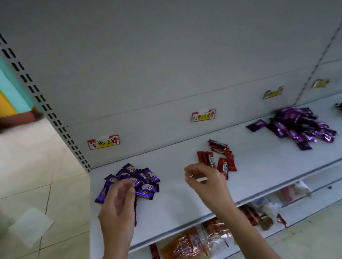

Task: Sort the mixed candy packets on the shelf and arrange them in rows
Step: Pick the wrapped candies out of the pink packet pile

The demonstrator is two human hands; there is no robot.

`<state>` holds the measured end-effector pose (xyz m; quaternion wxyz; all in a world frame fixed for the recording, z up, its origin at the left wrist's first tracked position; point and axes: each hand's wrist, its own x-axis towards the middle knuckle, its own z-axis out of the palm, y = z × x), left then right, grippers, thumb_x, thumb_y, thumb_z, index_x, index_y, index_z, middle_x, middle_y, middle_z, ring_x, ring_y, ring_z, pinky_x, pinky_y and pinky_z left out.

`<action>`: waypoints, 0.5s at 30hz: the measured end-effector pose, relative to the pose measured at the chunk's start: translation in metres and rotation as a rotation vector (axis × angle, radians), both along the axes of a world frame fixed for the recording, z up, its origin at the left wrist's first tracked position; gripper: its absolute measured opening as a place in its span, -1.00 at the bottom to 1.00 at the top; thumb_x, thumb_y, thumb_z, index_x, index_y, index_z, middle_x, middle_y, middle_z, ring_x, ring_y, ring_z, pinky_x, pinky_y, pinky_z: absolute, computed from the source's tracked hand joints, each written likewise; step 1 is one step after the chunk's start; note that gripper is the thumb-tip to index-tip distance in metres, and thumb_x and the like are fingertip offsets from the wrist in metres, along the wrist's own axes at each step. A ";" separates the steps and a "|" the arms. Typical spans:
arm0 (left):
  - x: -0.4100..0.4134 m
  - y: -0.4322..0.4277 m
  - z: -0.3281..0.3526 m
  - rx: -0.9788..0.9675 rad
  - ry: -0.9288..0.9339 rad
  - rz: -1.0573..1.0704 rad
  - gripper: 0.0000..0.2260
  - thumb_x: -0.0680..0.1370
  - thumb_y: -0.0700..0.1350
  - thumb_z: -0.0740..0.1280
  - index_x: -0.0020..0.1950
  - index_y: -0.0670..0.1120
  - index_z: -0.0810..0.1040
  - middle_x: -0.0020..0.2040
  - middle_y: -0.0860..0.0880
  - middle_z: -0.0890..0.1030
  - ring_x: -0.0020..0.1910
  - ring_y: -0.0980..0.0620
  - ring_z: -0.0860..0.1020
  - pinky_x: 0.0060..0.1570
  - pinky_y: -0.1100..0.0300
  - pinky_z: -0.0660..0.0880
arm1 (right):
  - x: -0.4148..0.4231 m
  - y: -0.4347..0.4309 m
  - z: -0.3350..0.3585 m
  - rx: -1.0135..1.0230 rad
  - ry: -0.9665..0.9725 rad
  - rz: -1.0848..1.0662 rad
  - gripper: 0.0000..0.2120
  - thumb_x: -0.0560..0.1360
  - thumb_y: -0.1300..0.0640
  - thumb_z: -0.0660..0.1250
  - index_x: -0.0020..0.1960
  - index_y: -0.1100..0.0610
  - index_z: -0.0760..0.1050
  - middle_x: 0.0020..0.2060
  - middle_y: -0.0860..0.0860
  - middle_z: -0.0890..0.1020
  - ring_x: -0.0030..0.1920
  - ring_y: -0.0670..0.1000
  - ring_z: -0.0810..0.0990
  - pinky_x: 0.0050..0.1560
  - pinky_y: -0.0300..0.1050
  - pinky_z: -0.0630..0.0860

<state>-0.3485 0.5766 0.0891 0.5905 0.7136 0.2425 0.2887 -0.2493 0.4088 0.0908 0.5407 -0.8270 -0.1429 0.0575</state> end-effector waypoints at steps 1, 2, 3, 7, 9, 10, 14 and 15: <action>0.001 -0.003 0.000 -0.003 -0.006 -0.024 -0.81 0.53 -0.27 0.30 -0.02 0.02 0.56 -0.04 0.10 0.61 -0.09 0.32 0.55 -0.10 0.54 0.41 | -0.004 -0.006 0.000 0.002 0.017 -0.030 -0.83 0.49 0.22 0.34 0.06 0.07 0.58 -0.13 -0.16 0.62 -0.13 -0.30 0.55 -0.16 -0.46 0.46; 0.002 -0.006 0.000 0.001 -0.010 -0.044 -0.82 0.53 -0.28 0.30 -0.01 0.00 0.56 -0.04 0.09 0.61 -0.09 0.33 0.55 -0.11 0.55 0.41 | -0.008 -0.012 -0.001 0.007 0.030 -0.059 -0.84 0.49 0.21 0.34 0.06 0.06 0.57 -0.12 -0.17 0.62 -0.12 -0.31 0.54 -0.16 -0.47 0.46; 0.003 -0.009 0.000 0.005 -0.011 -0.063 -0.83 0.53 -0.28 0.30 -0.01 -0.02 0.56 -0.03 0.09 0.61 -0.09 0.33 0.54 -0.12 0.55 0.40 | -0.012 -0.017 -0.001 0.015 0.037 -0.086 -0.84 0.49 0.21 0.34 0.05 0.05 0.57 -0.13 -0.16 0.62 -0.12 -0.31 0.54 -0.16 -0.47 0.46; 0.005 -0.018 -0.002 -0.002 0.001 -0.118 -0.81 0.53 -0.27 0.30 -0.01 0.02 0.55 -0.03 0.08 0.60 -0.08 0.34 0.54 -0.12 0.56 0.40 | -0.024 -0.034 -0.001 0.041 0.045 -0.157 -0.85 0.49 0.21 0.34 0.02 0.04 0.57 -0.14 -0.12 0.64 -0.13 -0.28 0.54 -0.17 -0.46 0.46; 0.006 -0.020 -0.003 -0.001 0.005 -0.131 -0.78 0.53 -0.28 0.30 -0.04 0.07 0.54 -0.03 0.11 0.60 -0.08 0.35 0.53 -0.11 0.56 0.40 | -0.026 -0.038 -0.001 0.039 0.049 -0.170 -0.85 0.50 0.21 0.34 0.03 0.03 0.57 -0.14 -0.13 0.63 -0.12 -0.29 0.54 -0.17 -0.46 0.46; 0.005 -0.020 -0.004 0.002 0.009 -0.137 -0.77 0.53 -0.28 0.30 -0.04 0.08 0.53 -0.04 0.11 0.60 -0.08 0.35 0.53 -0.11 0.56 0.40 | -0.027 -0.039 -0.001 0.036 0.049 -0.173 -0.84 0.50 0.21 0.34 0.03 0.03 0.56 -0.13 -0.13 0.63 -0.12 -0.29 0.54 -0.16 -0.45 0.47; -0.004 -0.019 -0.004 0.014 0.022 -0.140 -0.78 0.52 -0.28 0.30 -0.04 0.06 0.54 -0.08 0.23 0.61 -0.08 0.37 0.53 -0.12 0.56 0.39 | -0.029 -0.036 -0.004 0.034 0.046 -0.161 -0.84 0.50 0.20 0.34 0.03 0.00 0.55 -0.13 -0.12 0.63 -0.12 -0.28 0.55 -0.16 -0.45 0.47; -0.007 -0.017 -0.003 0.019 0.029 -0.131 -0.78 0.52 -0.27 0.31 -0.03 0.06 0.54 -0.08 0.24 0.61 -0.08 0.37 0.52 -0.13 0.57 0.38 | -0.029 -0.033 -0.004 0.039 0.048 -0.149 -0.84 0.49 0.20 0.34 0.03 -0.01 0.55 -0.14 -0.12 0.63 -0.12 -0.28 0.55 -0.17 -0.45 0.47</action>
